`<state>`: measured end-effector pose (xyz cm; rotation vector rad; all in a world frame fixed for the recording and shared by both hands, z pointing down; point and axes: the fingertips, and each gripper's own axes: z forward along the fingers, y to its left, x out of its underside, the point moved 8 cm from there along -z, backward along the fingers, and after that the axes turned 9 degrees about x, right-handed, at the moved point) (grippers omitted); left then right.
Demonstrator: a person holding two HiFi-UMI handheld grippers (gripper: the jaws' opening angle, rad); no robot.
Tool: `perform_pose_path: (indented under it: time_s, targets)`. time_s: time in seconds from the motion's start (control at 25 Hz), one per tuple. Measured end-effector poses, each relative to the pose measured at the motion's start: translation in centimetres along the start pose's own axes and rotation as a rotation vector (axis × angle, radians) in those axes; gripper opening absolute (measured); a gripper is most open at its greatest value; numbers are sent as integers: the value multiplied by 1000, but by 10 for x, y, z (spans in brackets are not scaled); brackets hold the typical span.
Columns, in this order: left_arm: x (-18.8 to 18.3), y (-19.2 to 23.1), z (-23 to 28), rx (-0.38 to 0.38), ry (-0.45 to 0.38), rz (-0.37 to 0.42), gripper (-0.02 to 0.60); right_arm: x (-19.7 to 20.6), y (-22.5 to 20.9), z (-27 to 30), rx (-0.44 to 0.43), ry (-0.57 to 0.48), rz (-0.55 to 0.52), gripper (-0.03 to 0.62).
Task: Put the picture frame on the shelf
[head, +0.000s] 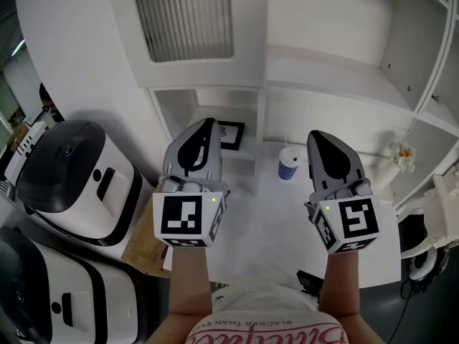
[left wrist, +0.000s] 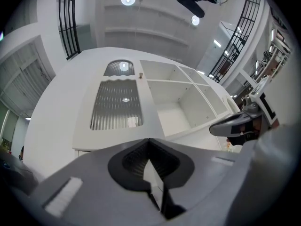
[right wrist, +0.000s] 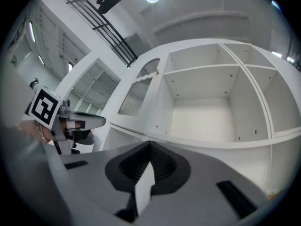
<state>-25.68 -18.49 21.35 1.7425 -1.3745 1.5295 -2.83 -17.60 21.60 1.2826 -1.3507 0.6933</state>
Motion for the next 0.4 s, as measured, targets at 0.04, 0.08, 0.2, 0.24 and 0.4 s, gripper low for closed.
perform_pose_path:
  time_s: [0.04, 0.08, 0.2, 0.24, 0.4]
  targets:
    - [0, 0, -1, -2, 1, -1, 9, 0, 0, 0, -1, 4, -1, 6]
    - [0, 0, -1, -4, 0, -1, 9, 0, -1, 0, -2, 8, -1, 6]
    - [-2, 0, -2, -5, -5, -3, 9, 0, 0, -2, -6, 10, -1, 6]
    - [-3, -1, -2, -4, -8, -3, 9, 0, 0, -2, -8, 9, -4, 6]
    - [-5, -7, -1, 3, -9, 5, 9, -3, -1, -3, -19, 7, -22, 6]
